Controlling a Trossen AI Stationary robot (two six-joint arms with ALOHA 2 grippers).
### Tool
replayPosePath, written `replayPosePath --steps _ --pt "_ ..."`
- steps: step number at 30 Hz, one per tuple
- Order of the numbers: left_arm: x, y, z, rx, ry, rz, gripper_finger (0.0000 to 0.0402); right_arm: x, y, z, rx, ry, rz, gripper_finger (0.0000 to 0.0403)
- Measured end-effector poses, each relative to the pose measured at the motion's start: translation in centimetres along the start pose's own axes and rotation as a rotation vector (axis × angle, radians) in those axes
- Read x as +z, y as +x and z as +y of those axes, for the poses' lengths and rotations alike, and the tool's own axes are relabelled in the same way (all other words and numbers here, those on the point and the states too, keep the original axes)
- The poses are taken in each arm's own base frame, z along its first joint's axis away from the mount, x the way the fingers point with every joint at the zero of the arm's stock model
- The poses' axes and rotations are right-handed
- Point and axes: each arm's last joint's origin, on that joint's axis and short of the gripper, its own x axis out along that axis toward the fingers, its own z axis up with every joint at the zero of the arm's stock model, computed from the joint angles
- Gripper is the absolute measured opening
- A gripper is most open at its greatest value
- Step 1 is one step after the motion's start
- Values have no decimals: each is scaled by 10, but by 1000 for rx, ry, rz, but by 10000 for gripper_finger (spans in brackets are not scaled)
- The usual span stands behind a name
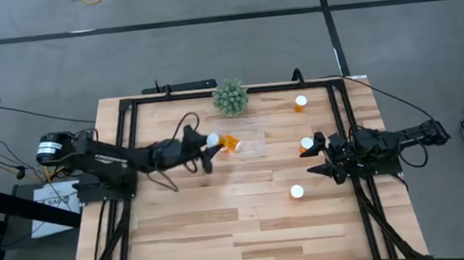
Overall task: Pick and place pill bottles into a basket
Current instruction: Put the orange pill bottle into the transparent bin
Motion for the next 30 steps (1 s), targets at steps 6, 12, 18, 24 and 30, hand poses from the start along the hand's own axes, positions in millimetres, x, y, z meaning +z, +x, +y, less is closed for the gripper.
replayPosePath --steps 6,12,18,24,30 --pt "12 43 9 -25 24 52 162 0 0 0 0 0 0 286" --pt "21 81 8 -54 66 95 163 0 0 0 0 0 0 286" --pt "22 112 12 -32 89 211 163 0 0 0 0 0 0 286" --pt "26 131 15 -24 140 279 163 0 0 0 0 0 0 286" --pt "28 146 23 8 149 314 163 0 0 0 0 0 0 286"
